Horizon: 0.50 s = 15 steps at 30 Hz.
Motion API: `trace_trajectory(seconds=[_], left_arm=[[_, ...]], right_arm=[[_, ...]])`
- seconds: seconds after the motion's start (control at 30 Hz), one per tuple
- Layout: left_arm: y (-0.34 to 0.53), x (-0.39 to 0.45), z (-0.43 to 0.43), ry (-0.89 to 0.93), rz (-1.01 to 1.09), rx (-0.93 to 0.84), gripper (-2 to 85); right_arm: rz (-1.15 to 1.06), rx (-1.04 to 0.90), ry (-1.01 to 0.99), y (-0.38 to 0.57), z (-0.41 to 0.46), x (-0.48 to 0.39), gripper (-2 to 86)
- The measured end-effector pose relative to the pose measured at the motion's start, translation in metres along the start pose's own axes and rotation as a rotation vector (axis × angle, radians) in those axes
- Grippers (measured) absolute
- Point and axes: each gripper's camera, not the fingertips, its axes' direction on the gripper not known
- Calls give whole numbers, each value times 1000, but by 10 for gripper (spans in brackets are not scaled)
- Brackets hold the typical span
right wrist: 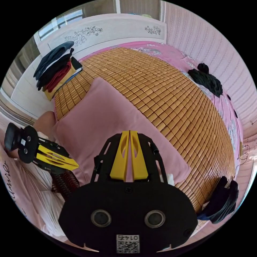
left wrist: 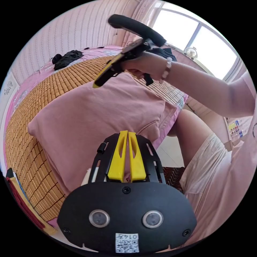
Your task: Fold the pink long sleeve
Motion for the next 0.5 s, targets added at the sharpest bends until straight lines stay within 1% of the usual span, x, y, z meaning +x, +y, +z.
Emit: trace_trajectory(seconds=[0.03,0.07,0.1,0.13,0.3,0.37,0.4,0.47,0.5], left_arm=[[0,10,17,-10,26,-44,-9],[1,18,37,-2,45,-125,-9],[3,21,44,-6,41,-140,-9],[9,27,43,-32,41,-72,-10],[12,40,59,-44,78,-90,-10],[14,44,66,-34,87,-93,-10],[15,44,67,-30,84,-90,-10],[18,47,73,-22,76,-80,-10],[19,48,75,-22,75,-79,-10]], right_arm=[[-50,-107,38,-19,26,-7,-3],[-79,-145,58,-25,38,-12,-3],[-126,-112,87,-32,42,-19,-4],[-137,-136,93,-40,43,-23,-4],[-190,-274,71,-74,30,-33,-4],[-186,-262,105,-87,24,-33,-4],[-176,-276,139,-95,30,-31,-4],[-172,-342,126,-103,57,-29,-4],[-176,-329,136,-106,66,-29,-4]])
